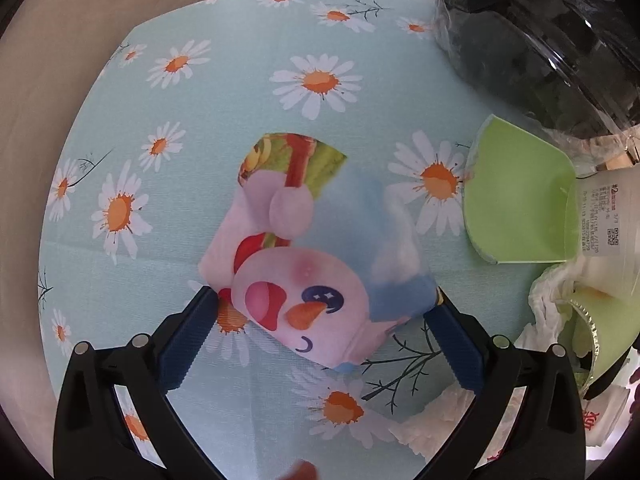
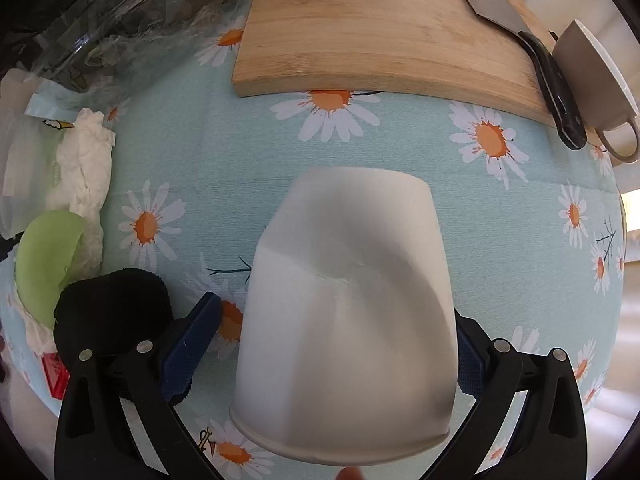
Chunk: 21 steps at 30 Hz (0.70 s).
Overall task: Collect trash
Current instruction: 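Reach the left tool to the pink snack bag while the right tool reaches the white paper cup, then close the left tool on the pink snack bag while the right tool grips the paper cup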
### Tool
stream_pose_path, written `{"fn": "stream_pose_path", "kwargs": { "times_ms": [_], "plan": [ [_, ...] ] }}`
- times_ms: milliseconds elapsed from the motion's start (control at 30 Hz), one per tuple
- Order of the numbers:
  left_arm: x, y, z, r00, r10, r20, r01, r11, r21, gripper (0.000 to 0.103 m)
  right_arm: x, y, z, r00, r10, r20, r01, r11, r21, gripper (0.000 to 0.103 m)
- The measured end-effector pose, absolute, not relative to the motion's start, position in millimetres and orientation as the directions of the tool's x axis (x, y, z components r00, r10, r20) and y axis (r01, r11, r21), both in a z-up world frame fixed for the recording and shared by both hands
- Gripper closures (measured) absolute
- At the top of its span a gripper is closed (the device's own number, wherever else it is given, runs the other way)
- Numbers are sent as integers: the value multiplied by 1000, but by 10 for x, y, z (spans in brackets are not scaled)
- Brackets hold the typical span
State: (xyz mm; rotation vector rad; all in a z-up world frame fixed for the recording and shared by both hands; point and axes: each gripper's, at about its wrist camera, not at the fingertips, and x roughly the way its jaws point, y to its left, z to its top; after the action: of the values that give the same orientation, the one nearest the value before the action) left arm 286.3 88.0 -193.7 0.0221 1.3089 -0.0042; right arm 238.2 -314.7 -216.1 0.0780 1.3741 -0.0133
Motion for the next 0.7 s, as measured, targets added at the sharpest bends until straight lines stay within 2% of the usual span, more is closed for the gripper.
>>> {"fn": "stream_pose_path", "kwargs": {
  "times_ms": [233,300,333,367,400,433,500,533,567,600,700],
  "plan": [
    [2899,891,-1965,241,10,-970,-6,1000,9,4,2284,-3143,-2124,166,25,-986,90,995,40,8],
    [2855,864,-1968,243,9,-970,1,1000,10,8,2273,-3182,-2085,172,22,-985,115,992,42,15],
    [2824,839,-1935,252,7,-968,11,1000,10,11,2284,-3205,-2058,180,21,-983,115,992,42,29],
    [2809,828,-1894,260,4,-966,18,1000,8,22,2279,-3218,-2012,189,22,-982,113,993,44,38],
    [2825,829,-1864,264,3,-965,19,1000,8,33,2281,-3237,-2004,181,46,-982,114,991,67,38],
    [2837,813,-1827,263,2,-965,17,1000,7,38,2276,-3266,-2009,175,77,-982,118,988,99,39],
    [2866,823,-1779,259,-2,-966,9,1000,1,60,2262,-3293,-1997,176,96,-980,103,988,115,39],
    [2867,835,-1752,254,-8,-967,5,1000,-7,67,2251,-3305,-1978,183,108,-977,94,987,126,39],
    [2884,855,-1742,246,-22,-969,-5,1000,-24,86,2237,-3318,-1954,191,114,-975,89,987,133,39],
    [2897,880,-1743,235,-39,-971,-21,999,-45,96,2218,-3337,-1912,203,120,-972,80,987,139,39],
    [2902,902,-1745,233,-42,-972,-45,998,-54,98,2145,-3391,-1783,237,141,-961,56,986,159,39]
  ]
}}
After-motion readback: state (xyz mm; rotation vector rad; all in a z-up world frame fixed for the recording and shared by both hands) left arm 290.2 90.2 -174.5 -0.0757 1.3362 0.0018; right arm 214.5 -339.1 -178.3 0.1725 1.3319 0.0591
